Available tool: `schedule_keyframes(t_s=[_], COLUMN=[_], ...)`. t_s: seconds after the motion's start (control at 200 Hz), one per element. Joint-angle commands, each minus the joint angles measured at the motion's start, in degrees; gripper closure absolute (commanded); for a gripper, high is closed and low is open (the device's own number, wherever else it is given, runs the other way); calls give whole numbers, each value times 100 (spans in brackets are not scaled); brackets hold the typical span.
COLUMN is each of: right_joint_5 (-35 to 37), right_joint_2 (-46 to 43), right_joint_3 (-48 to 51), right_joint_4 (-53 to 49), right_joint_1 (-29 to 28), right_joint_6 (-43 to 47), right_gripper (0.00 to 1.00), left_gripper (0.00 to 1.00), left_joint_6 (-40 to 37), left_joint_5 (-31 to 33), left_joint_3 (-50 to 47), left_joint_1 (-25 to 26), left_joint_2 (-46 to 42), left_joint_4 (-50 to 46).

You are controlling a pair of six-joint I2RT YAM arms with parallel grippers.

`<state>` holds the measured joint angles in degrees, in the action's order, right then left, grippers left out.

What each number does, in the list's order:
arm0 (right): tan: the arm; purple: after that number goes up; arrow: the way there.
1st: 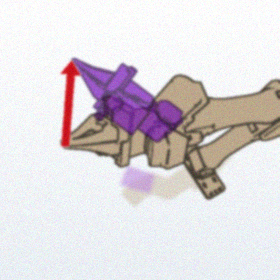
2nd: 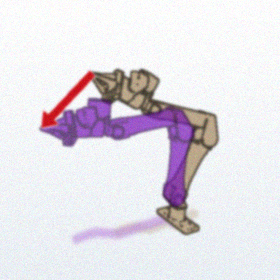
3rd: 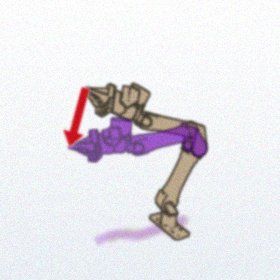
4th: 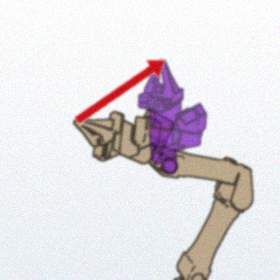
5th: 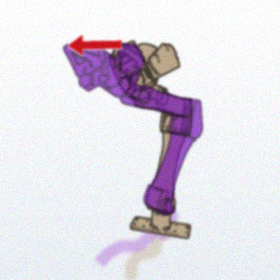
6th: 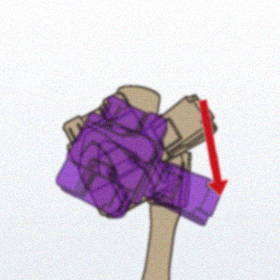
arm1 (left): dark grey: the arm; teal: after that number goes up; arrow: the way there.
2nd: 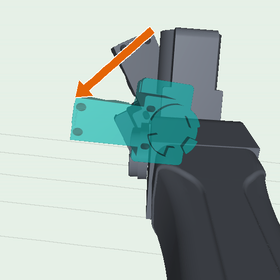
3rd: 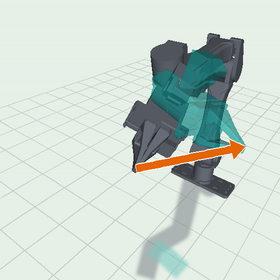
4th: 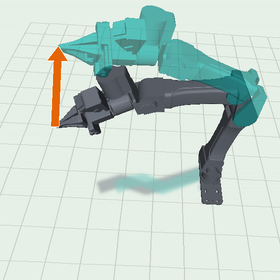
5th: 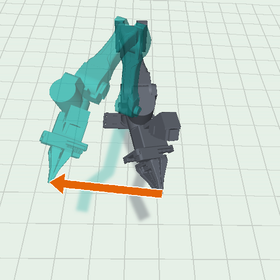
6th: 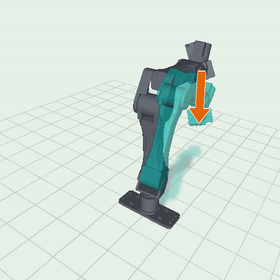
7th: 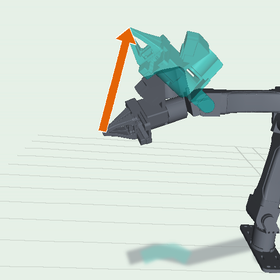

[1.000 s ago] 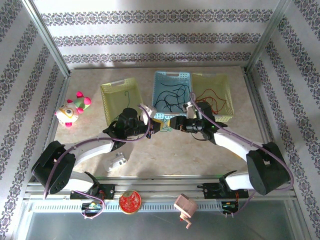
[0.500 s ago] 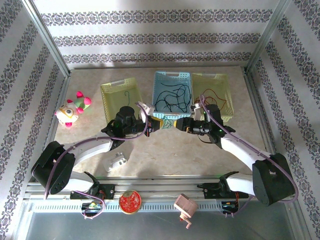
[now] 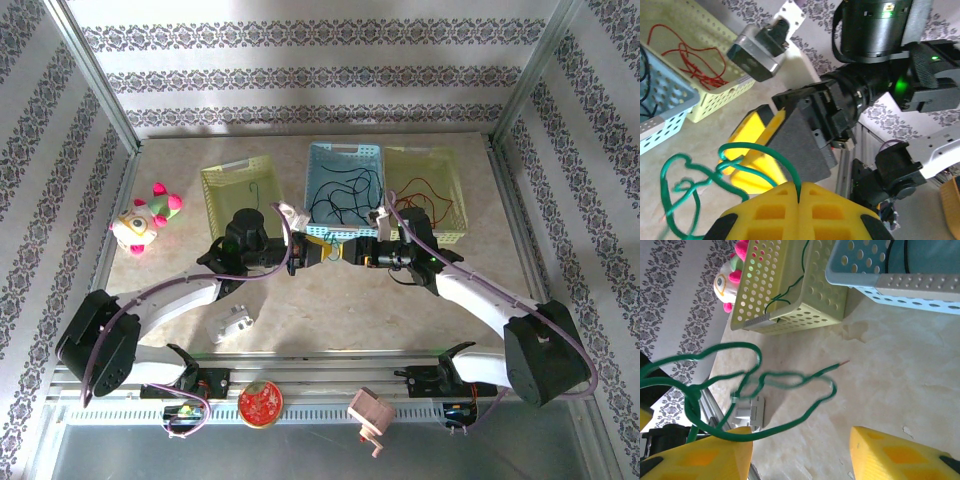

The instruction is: Untangle the cables

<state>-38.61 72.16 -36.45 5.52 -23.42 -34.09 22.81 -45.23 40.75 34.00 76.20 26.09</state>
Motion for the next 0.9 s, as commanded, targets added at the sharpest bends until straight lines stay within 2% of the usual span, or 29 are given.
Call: schedule_keyframes(t_s=[0.0, 0.355, 0.59, 0.675, 0.815, 0.895], right_joint_5=[28, -101, -489, -577, -582, -375], right_joint_2=[-20, -362, -562, -538, -469, -487], right_joint_3=[-213, -449, -733, -835, -891, -867], right_joint_4=[24, -51, -42, -36, 2, -48], right_joint_1=[-22, -154, -302, -346, -347, -319], right_joint_6=[174, 244, 257, 215, 122, 96], right_gripper=[45, 46, 48, 57, 88, 99], left_gripper=[100, 100, 100, 100, 100, 100], left_joint_6=[68, 133, 240, 295, 320, 221], left_joint_5=[-403, -706, -957, -1005, -1006, -776], left_joint_3=[187, 264, 315, 316, 313, 297], left_joint_1=[-60, -60, -60, -58, -54, -64], left_joint_2=[-142, 71, 259, 297, 292, 247], left_joint_4=[-119, -148, -115, -48, -5, -69])
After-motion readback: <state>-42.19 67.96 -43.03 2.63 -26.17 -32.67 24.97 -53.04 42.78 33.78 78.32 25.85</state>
